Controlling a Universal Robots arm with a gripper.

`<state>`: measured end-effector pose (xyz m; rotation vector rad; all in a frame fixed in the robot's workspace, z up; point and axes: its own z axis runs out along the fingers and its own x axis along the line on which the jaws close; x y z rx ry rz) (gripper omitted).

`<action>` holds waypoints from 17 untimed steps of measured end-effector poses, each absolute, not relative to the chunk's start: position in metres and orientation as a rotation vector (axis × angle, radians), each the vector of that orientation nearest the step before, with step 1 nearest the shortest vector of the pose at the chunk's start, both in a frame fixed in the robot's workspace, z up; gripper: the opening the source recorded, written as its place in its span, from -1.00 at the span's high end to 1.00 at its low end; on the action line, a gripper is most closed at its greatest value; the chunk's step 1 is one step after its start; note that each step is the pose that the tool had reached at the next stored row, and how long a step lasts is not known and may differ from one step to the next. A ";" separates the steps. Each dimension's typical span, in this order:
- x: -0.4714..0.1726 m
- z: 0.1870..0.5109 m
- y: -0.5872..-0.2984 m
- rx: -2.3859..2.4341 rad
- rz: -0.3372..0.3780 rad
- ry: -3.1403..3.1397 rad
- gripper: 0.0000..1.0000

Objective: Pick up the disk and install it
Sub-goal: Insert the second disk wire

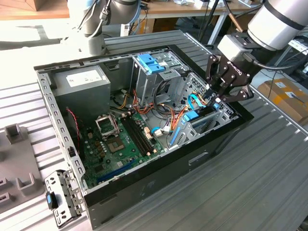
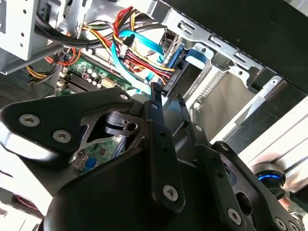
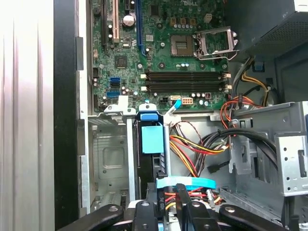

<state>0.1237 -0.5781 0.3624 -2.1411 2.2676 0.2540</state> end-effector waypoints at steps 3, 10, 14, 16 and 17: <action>0.124 0.362 -0.577 -2.140 0.255 2.267 0.57; 0.124 0.359 -0.579 -2.140 0.256 2.267 0.79; 0.124 0.351 -0.580 -2.141 0.256 2.267 0.79; 0.124 0.349 -0.580 -2.141 0.257 2.267 0.79; 0.124 0.348 -0.580 -2.141 0.256 2.267 0.79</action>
